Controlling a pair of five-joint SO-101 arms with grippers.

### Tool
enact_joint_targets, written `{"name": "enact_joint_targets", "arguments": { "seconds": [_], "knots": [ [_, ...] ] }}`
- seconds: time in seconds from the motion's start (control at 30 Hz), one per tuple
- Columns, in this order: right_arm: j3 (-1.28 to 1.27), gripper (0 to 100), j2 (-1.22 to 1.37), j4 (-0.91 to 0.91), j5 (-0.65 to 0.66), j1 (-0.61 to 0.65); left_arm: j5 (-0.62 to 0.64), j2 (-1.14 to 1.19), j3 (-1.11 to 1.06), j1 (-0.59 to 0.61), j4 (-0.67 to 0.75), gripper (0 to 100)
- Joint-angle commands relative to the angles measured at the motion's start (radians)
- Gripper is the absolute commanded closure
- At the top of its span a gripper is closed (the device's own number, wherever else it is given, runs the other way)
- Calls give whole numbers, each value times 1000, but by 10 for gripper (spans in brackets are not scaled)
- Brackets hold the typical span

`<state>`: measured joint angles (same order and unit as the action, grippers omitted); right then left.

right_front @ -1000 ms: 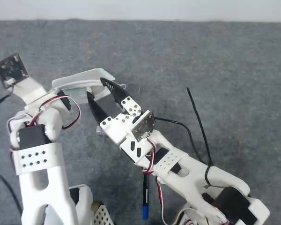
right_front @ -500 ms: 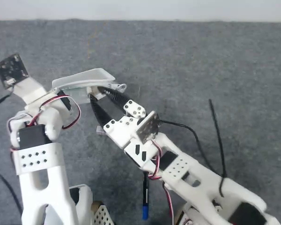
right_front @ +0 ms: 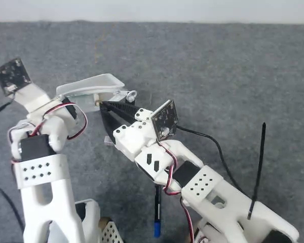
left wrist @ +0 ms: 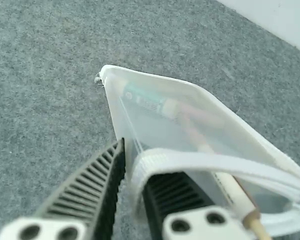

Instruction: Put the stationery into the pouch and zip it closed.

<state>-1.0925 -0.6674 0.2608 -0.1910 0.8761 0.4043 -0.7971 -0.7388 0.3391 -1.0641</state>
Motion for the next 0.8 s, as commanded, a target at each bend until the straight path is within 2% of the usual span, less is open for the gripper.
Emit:
{"name": "enact_joint_targets", "arguments": {
  "seconds": [0.0,0.17,0.3,0.5,0.63,0.77],
  "knots": [
    [78,992,-50,-10,-11,19,-3,0,19,-5,34,991],
    [100,992,-31,-13,-9,54,-3,0,21,-5,34,991],
    [172,992,110,-13,-8,48,-3,0,21,-5,34,991],
    [310,992,375,-13,-12,-54,-3,0,5,2,57,991],
    [331,992,449,-19,-9,-81,-3,0,5,5,57,991],
    [370,991,433,-160,-9,-101,-3,0,4,5,57,991]
  ]
}}
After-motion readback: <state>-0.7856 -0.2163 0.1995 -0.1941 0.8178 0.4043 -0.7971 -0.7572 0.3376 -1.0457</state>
